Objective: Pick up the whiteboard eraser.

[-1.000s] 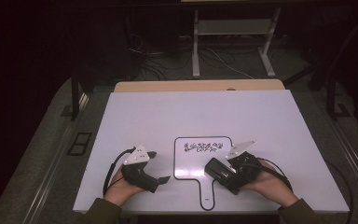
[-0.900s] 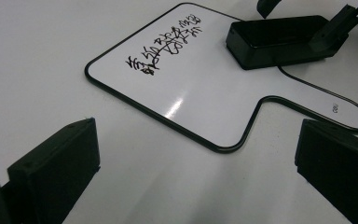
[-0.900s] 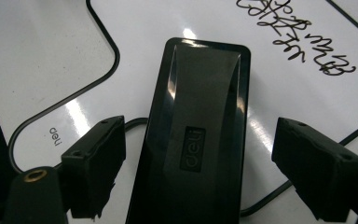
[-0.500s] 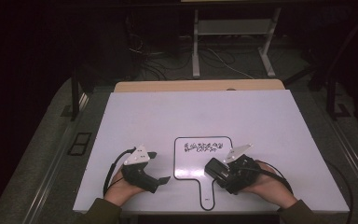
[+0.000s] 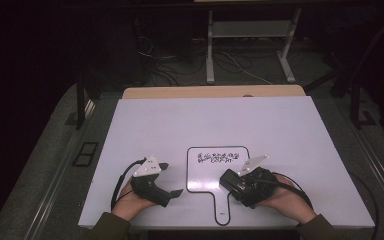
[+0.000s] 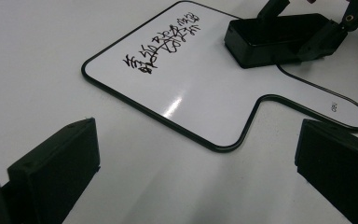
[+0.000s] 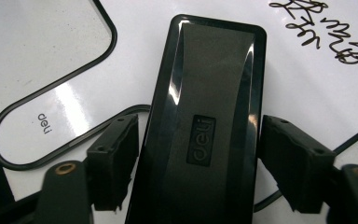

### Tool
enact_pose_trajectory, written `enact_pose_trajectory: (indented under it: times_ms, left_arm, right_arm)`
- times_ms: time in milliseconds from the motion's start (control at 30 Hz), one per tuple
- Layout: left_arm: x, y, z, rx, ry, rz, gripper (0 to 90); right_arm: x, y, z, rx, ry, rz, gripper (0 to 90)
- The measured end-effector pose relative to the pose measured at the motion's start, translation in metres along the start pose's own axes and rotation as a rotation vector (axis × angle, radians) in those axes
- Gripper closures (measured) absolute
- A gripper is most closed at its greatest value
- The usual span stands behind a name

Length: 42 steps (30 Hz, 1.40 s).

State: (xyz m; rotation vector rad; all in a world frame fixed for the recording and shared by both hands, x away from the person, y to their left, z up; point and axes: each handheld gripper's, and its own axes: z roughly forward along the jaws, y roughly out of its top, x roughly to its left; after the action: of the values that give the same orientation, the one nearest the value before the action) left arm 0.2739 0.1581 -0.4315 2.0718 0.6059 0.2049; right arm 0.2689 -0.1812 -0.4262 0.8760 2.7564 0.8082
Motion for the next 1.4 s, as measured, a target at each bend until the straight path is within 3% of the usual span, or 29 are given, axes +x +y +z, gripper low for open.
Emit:
enact_pose_trajectory:
  times_ms: [533,833,967,1167,1233,1400]
  left_arm:
    - [0.0001,0.0,0.0001,0.001,-0.001,0.0,0.0]
    - [-0.0004,0.0,0.0003,-0.004,-0.002,-0.005,0.0]
    - [0.0003,0.0,-0.0003,0.001,-0.002,0.005,0.0]
    - [-0.0002,-0.0001,-0.0002,0.002,-0.003,0.003,0.0]
    - [-0.0002,-0.0001,-0.0001,0.001,-0.004,0.001,0.0]
    - [-0.0005,-0.0003,0.0,0.002,-0.004,0.001,0.0]
  right_arm:
    - [-0.0004,0.0003,-0.0011,0.002,-0.002,0.0,37.6]
    - [-0.0002,0.0005,-0.0011,0.004,-0.004,-0.004,38.0]
    - [0.0008,0.0003,-0.0014,0.005,-0.016,-0.037,38.1]
    - [-0.003,0.0008,-0.0014,0.009,0.004,-0.056,38.5]
    - [-0.0065,0.0015,-0.0016,0.013,0.039,-0.046,38.6]
    - [-0.009,0.0015,-0.0022,0.018,0.037,-0.048,38.7]
